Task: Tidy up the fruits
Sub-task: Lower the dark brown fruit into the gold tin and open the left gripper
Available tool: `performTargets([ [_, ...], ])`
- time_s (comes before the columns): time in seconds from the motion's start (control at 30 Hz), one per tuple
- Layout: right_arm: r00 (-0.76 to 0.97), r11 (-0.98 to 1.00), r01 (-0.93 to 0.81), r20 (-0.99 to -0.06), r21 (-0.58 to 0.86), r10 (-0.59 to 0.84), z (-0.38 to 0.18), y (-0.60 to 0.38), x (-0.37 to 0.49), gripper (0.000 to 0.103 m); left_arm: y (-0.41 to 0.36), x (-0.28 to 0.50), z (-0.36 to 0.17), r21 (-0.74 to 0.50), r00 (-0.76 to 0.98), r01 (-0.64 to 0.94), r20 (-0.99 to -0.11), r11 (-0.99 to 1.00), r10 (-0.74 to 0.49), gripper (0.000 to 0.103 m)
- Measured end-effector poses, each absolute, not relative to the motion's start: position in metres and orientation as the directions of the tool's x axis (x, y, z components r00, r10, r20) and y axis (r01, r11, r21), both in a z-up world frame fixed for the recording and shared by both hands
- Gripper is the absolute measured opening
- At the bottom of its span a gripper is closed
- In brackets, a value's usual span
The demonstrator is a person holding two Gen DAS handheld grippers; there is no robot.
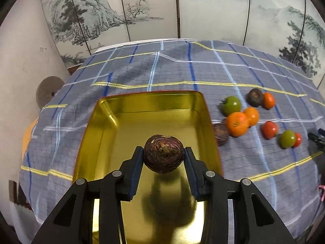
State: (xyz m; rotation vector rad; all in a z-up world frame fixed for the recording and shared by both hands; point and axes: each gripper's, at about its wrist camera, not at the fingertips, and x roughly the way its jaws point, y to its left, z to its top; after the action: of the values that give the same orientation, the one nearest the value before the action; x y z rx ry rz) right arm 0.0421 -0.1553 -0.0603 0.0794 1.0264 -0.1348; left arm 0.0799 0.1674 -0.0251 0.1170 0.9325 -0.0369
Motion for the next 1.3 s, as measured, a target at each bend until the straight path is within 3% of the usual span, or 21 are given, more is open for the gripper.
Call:
performTargets([
  [0.6, 0.513, 0.989, 0.150, -0.855, 0.002, -0.076, -0.061, -0.156, 0.043, 0.103, 0.194, 0.131, -0.046, 0.178, 0.537, 0.077, -0.837, 0.981, 0.110, 0.041],
  [1.3, 0.515, 0.988, 0.153, -0.854, 0.001, -0.079, -0.061, -0.157, 0.044, 0.103, 0.211, 0.154, -0.058, 0.206, 0.501, 0.014, -0.848, 0.978, 0.171, 0.042],
])
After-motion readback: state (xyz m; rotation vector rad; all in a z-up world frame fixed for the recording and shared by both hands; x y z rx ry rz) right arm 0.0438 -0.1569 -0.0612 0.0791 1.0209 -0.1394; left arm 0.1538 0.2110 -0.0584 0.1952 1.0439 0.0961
